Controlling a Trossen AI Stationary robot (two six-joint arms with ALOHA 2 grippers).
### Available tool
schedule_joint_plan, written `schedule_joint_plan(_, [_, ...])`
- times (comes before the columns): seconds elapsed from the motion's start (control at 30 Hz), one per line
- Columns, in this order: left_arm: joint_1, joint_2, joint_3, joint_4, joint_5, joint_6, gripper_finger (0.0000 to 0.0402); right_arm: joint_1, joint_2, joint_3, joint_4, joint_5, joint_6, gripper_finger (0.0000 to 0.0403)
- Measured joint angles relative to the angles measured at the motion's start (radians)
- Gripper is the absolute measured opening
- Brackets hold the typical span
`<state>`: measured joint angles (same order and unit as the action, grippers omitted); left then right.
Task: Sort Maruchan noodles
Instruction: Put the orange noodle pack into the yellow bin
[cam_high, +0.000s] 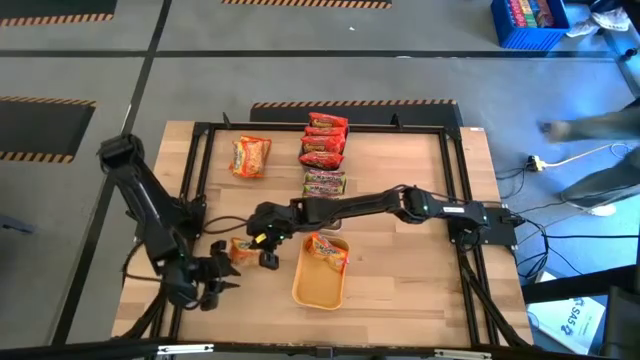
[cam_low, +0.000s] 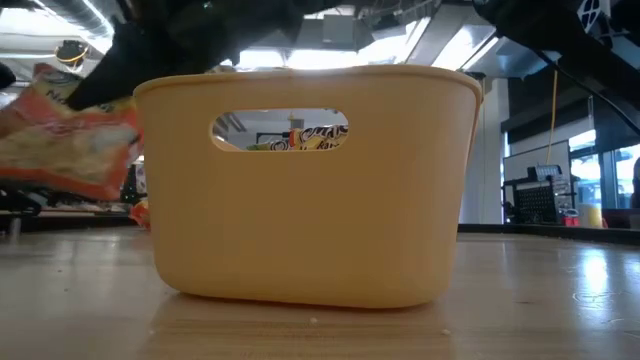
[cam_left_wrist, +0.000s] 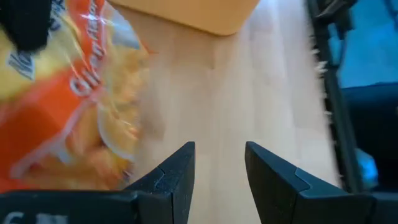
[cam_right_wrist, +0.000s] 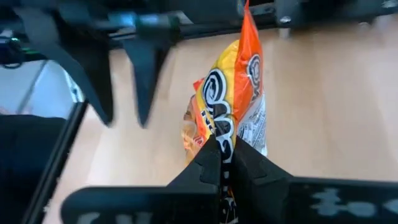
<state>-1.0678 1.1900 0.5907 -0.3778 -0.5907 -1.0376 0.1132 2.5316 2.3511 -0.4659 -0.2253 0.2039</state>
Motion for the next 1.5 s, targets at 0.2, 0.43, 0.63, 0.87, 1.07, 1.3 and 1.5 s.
schedule_joint_plan(0.2, [-0.063, -0.138, 0.000, -0.006, -0.085, 0.024, 0.0135, 0.034, -0.118, -0.019, -0.109, 0.090, -0.007, 0.0000])
schedule_joint_plan(0.43, [-0.094, -0.199, 0.001, -0.004, -0.245, 0.105, 0.0135, 0.119, -0.236, -0.019, -0.317, 0.128, -0.031, 0.0000])
schedule_joint_plan(0.63, [-0.076, -0.196, 0.001, -0.004, -0.280, 0.106, 0.0135, 0.204, -0.295, -0.018, -0.503, 0.285, 0.004, 0.0000])
schedule_joint_plan(0.87, [-0.054, -0.195, 0.001, 0.007, -0.280, 0.105, 0.0135, 0.304, -0.300, -0.020, -0.691, 0.519, 0.124, 0.0000])
schedule_joint_plan(1.07, [-0.024, -0.195, 0.001, 0.007, -0.281, 0.105, 0.0135, 0.369, -0.303, -0.021, -0.725, 0.613, 0.178, 0.0000])
schedule_joint_plan(1.3, [0.002, -0.195, 0.001, 0.006, -0.281, 0.104, 0.0135, 0.402, -0.334, -0.124, -0.658, 0.682, 0.237, 0.0000])
schedule_joint_plan(1.5, [0.016, -0.195, 0.002, 0.009, -0.280, 0.104, 0.0135, 0.413, -0.435, -0.361, -0.548, 0.688, 0.292, 0.0000])
